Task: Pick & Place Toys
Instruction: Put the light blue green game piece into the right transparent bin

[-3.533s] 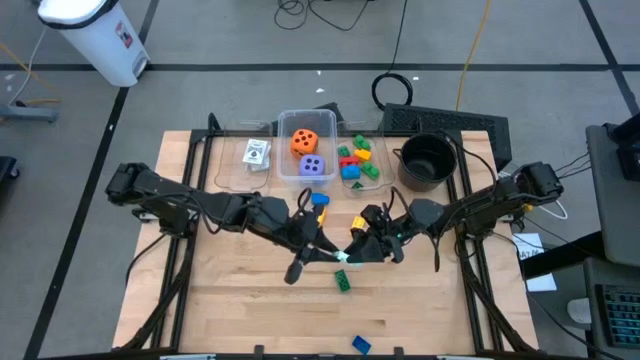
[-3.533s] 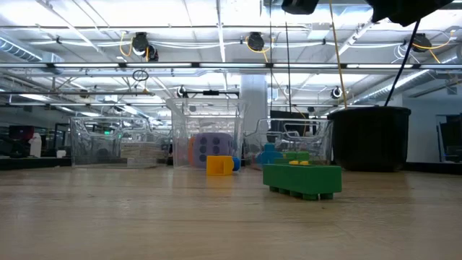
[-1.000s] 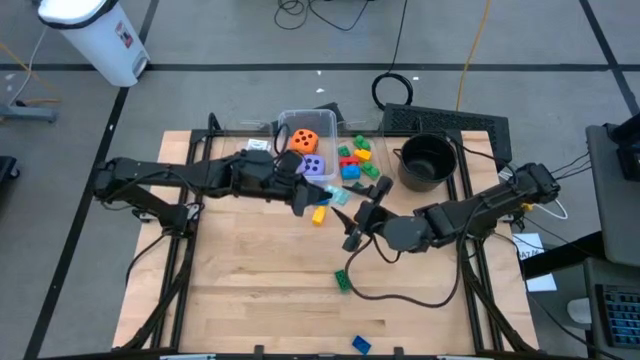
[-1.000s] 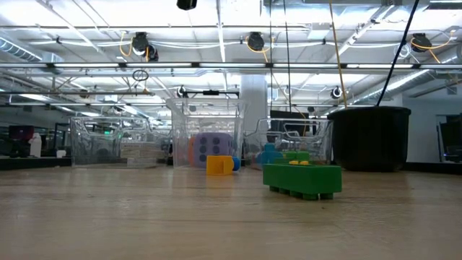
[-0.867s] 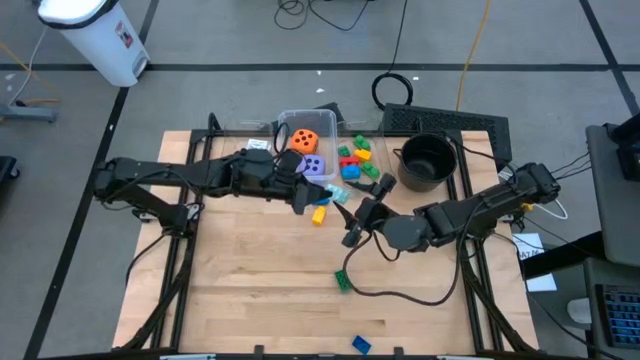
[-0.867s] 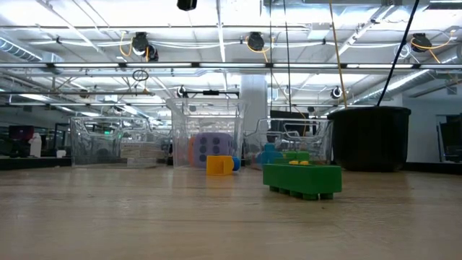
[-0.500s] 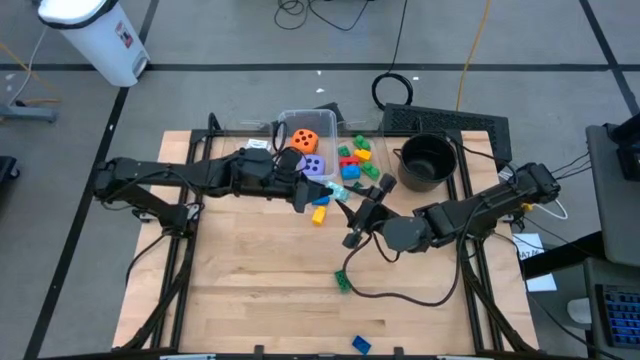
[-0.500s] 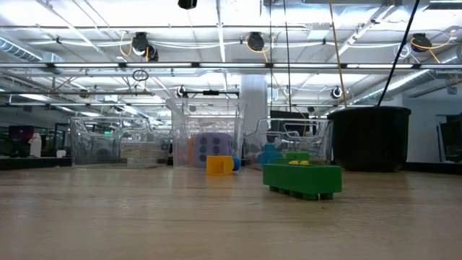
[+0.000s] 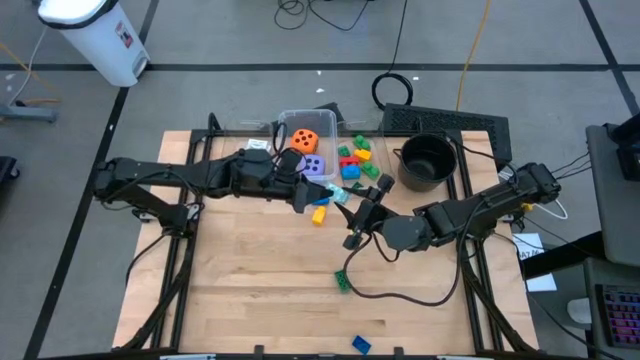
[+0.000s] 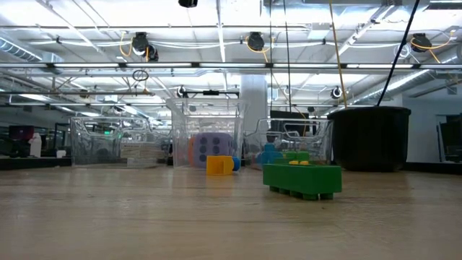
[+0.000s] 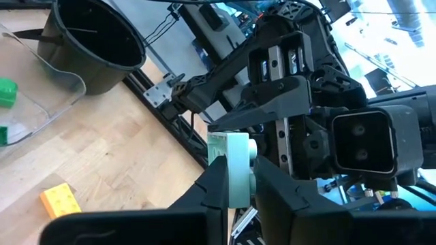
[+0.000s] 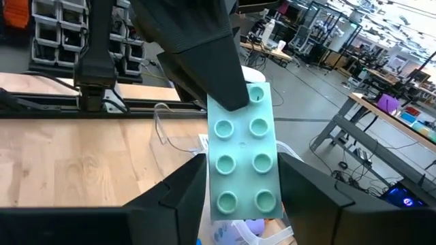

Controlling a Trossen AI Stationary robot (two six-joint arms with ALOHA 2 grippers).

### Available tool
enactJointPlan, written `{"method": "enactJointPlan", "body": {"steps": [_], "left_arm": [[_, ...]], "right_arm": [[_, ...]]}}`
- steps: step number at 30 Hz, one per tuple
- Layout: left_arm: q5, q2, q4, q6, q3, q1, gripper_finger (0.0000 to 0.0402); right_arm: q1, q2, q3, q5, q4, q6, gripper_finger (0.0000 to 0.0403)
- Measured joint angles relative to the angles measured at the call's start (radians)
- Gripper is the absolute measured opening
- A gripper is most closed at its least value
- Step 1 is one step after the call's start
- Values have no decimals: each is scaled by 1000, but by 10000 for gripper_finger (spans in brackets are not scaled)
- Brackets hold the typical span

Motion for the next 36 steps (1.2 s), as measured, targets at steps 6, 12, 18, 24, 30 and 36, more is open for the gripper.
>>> {"method": "enactJointPlan", "body": {"steps": [6,12,18,24,30,36], "left_arm": [[13,0,9,-10,0,1,68],[16,0,11,-9,0,0,44],[16,0,10,-3,0,1,71],[18,-1,30,47,0,4,141],[125,-1,118,77,0,46,192],[197,-23,142,84,-1,106,223]], "right_arm": [[0,1,0,-2,-17,0,165],[0,2,0,-1,-31,1,138],[0,2,0,-1,-32,43,138],[-1,2,0,-2,-34,56,141],[-21,-14,0,-1,-25,109,140],[-70,-45,0,-26,-38,183,139]]}}
